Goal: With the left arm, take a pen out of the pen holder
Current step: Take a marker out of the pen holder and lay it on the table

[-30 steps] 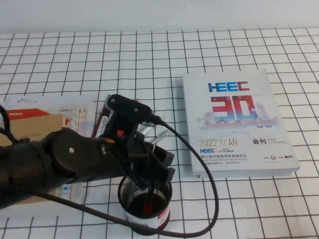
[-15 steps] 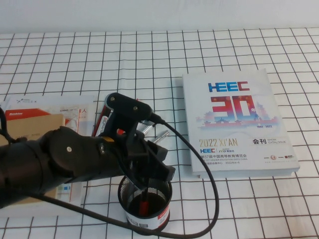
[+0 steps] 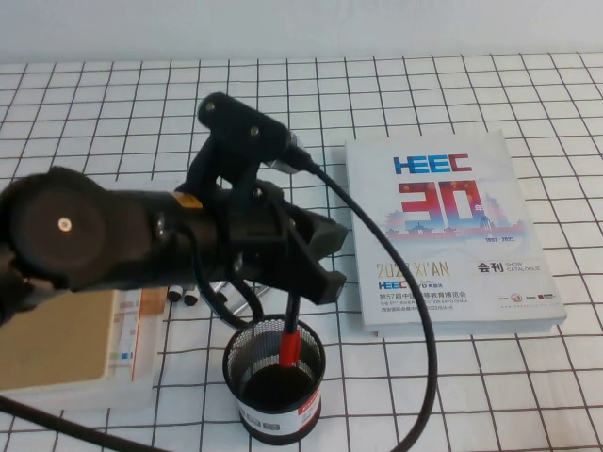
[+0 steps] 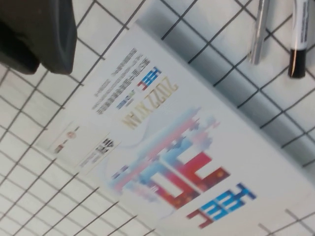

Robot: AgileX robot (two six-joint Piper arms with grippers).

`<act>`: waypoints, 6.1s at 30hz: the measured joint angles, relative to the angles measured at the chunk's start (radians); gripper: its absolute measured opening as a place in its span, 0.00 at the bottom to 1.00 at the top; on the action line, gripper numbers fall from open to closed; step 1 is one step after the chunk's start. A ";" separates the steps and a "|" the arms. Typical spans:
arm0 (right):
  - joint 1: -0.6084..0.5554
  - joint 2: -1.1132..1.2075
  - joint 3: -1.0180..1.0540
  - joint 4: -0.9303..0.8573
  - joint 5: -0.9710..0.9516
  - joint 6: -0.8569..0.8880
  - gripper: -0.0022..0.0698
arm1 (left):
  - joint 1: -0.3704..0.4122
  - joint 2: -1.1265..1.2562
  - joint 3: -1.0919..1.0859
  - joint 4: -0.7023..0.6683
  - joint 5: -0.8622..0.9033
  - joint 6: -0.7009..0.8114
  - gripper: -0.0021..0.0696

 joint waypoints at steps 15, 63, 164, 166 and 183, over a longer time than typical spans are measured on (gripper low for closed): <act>0.000 0.000 0.000 0.000 0.000 0.000 0.01 | 0.030 0.041 -0.417 0.695 0.378 -0.519 0.05; 0.000 0.000 0.000 0.000 0.000 0.000 0.01 | 0.125 0.842 -0.879 0.614 0.578 -0.264 0.05; 0.000 0.000 0.000 0.000 0.000 0.000 0.01 | 0.561 -1.309 0.943 0.700 -0.332 -0.632 0.03; 0.000 0.000 0.000 0.000 0.000 0.000 0.01 | 0.579 -1.326 0.967 0.700 -0.330 -0.630 0.03; 0.000 0.000 0.000 0.000 0.000 0.000 0.01 | 0.648 -1.352 0.978 0.700 -0.220 -0.630 0.03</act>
